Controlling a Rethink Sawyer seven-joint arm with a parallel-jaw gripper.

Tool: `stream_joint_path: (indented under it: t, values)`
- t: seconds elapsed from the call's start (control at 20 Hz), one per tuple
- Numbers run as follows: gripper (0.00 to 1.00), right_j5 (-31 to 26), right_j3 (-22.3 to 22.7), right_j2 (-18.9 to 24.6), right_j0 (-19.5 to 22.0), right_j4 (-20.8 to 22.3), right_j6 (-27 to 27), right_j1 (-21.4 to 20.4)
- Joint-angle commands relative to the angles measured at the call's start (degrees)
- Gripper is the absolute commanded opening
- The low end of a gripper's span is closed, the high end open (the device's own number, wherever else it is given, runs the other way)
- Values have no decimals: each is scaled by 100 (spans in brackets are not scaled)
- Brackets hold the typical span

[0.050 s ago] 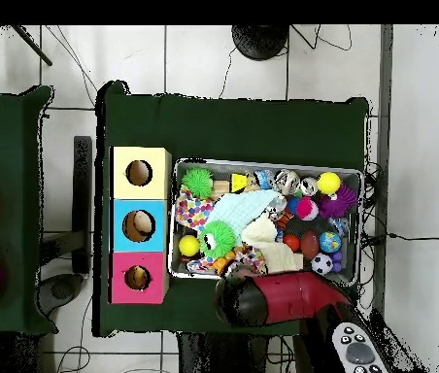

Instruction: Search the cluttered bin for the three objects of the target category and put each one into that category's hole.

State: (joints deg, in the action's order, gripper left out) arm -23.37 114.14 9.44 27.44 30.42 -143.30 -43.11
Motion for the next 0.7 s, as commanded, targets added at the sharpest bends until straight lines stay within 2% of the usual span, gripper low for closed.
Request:
stream_joint_path:
  t: [0.05, 0.25, 0.5, 0.7]
  values:
    - [0, -1187, -1413, 727, 19, -479, 690, 425]
    - [0, -1877, -1880, 901, 73, -656, 920, 513]
    - [0, -2731, -2158, 1019, 122, -854, 1043, 270]
    - [0, -2669, -2331, 1135, 215, -761, 1153, 417]
